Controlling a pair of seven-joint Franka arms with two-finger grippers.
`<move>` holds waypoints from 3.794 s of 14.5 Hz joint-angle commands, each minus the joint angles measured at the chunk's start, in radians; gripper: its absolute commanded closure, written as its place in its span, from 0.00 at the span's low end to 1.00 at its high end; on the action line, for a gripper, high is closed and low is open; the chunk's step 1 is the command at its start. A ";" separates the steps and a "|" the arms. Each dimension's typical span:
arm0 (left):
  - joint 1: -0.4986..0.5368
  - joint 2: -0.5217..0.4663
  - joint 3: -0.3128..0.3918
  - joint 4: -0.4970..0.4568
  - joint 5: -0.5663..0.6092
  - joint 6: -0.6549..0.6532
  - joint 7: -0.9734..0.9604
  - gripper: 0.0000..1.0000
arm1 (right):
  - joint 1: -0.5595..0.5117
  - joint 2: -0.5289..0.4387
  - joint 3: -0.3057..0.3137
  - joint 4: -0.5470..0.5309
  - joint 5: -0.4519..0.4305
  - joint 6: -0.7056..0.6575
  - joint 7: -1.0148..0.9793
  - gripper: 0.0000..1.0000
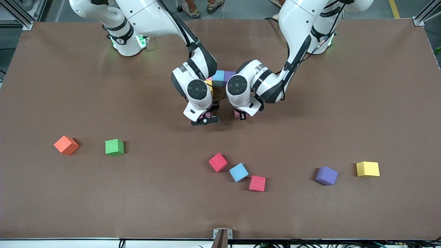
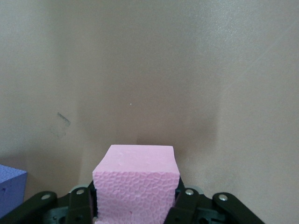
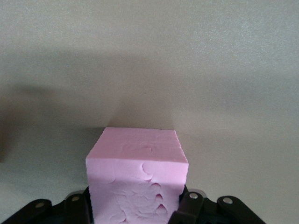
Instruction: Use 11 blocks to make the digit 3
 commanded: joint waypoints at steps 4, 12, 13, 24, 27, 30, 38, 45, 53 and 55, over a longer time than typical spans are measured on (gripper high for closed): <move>-0.028 -0.022 -0.004 -0.020 -0.011 0.009 -0.028 0.99 | 0.008 -0.036 -0.007 -0.055 0.002 0.000 0.011 0.34; -0.041 -0.022 -0.021 -0.021 -0.012 0.026 -0.043 0.99 | -0.008 -0.042 -0.008 -0.025 0.015 -0.002 0.014 0.00; -0.047 -0.022 -0.021 -0.021 -0.012 0.032 -0.060 0.99 | -0.020 -0.054 -0.008 -0.023 0.015 0.000 0.022 0.00; -0.101 -0.010 -0.021 -0.021 -0.011 0.090 -0.110 0.99 | -0.306 -0.124 -0.040 0.175 0.002 -0.083 0.137 0.00; -0.130 -0.010 -0.019 -0.021 -0.006 0.125 -0.135 0.99 | -0.472 -0.117 -0.053 0.179 0.001 -0.081 0.056 0.00; -0.153 0.008 -0.016 -0.017 0.012 0.167 -0.138 0.99 | -0.607 -0.107 -0.053 0.175 0.001 -0.121 -0.167 0.00; -0.160 0.048 -0.016 0.008 0.069 0.199 -0.143 0.99 | -0.692 -0.051 -0.053 0.132 -0.108 -0.158 -0.749 0.00; -0.160 0.074 -0.009 0.052 0.069 0.199 -0.164 0.99 | -0.706 -0.018 -0.050 0.115 -0.108 -0.160 -0.904 0.00; -0.165 0.083 -0.009 0.068 0.069 0.196 -0.178 0.99 | -0.704 -0.009 -0.050 0.075 -0.108 -0.149 -0.898 0.00; -0.170 0.083 -0.009 0.068 0.069 0.196 -0.186 0.99 | -0.707 -0.004 -0.050 0.075 -0.108 -0.144 -0.898 0.00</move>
